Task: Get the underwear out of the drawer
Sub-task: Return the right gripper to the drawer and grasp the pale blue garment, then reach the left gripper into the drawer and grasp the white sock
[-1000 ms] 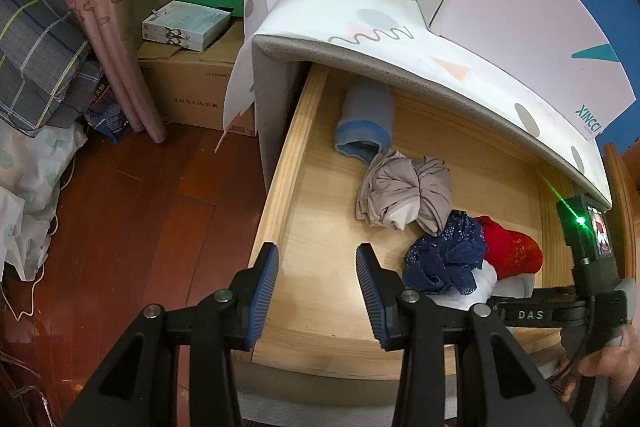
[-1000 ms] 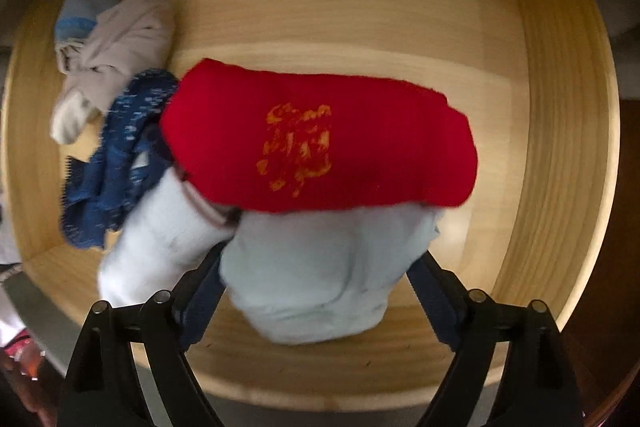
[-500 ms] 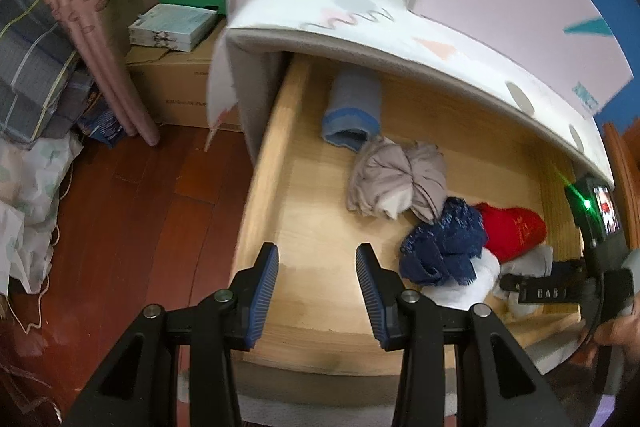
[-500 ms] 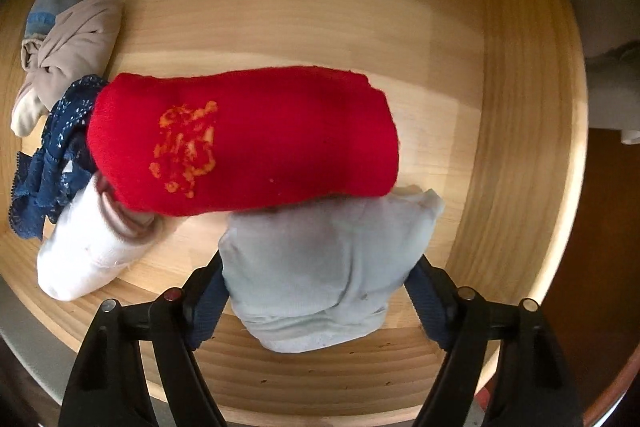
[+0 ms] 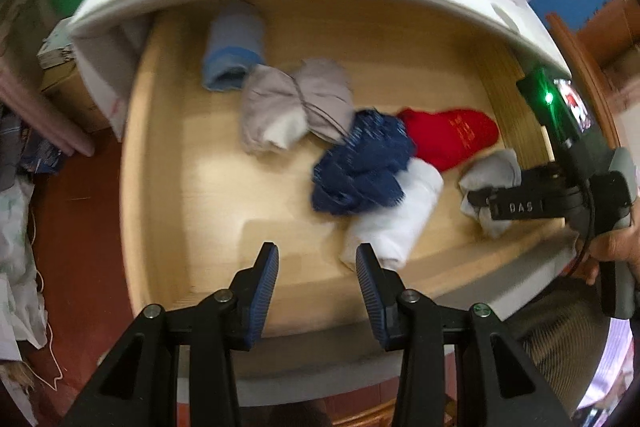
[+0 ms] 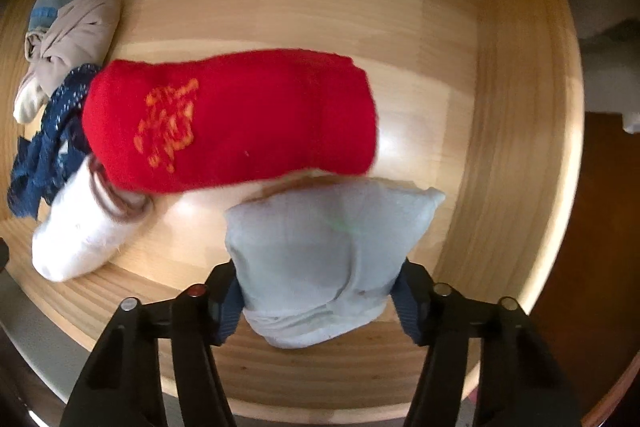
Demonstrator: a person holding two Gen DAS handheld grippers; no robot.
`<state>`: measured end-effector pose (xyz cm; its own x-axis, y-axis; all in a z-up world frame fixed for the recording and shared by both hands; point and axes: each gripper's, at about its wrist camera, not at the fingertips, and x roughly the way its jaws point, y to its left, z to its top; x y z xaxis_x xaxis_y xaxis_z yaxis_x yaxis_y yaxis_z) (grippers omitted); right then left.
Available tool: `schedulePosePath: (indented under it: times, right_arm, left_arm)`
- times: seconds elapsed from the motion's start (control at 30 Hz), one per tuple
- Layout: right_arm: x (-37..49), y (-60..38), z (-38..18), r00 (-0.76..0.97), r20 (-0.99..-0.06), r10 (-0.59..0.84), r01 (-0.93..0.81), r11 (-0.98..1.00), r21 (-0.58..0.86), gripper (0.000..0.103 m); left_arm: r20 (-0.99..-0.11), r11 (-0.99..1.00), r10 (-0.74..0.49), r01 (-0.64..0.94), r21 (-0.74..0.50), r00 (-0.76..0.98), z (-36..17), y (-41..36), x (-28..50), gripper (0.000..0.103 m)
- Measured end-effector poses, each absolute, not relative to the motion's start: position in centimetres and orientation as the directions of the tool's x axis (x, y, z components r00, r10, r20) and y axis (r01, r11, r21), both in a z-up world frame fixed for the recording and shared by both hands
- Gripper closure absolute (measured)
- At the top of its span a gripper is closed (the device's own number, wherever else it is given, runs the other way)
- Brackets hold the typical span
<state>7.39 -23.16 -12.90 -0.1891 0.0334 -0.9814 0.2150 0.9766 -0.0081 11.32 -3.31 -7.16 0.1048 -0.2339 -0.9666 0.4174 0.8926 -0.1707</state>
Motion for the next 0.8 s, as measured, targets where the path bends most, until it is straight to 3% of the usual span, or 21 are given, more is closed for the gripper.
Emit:
schedulePosePath:
  times: [0.57, 0.6, 0.67, 0.8]
  right_arm:
    - [2.5, -25.7, -11.7, -0.108, -0.990, 0.085, 0.259, 0.964, 0.054, 0.051]
    - [2.4, -25.5, -11.7, -0.107, -0.990, 0.086, 0.259, 0.964, 0.056, 0.051]
    - [2.7, -25.9, -10.5, -0.106, -0.990, 0.089, 0.259, 0.964, 0.059, 0.051]
    - [2.9, -26.5, -10.4, -0.104, -0.990, 0.092, 0.259, 0.964, 0.063, 0.051]
  left_arm:
    - [-0.979, 0.869, -0.180, 0.453, -0.201, -0.090, -10.2, -8.8, 12.1, 0.062]
    - [-0.981, 0.871, -0.167, 0.451, -0.192, -0.095, -10.5, -9.2, 12.2, 0.061]
    - [-0.984, 0.877, -0.149, 0.447, -0.178, -0.098, -10.8, -9.8, 12.4, 0.049]
    - [-0.988, 0.895, -0.120, 0.420, -0.149, -0.096, -11.6, -10.6, 13.0, 0.047]
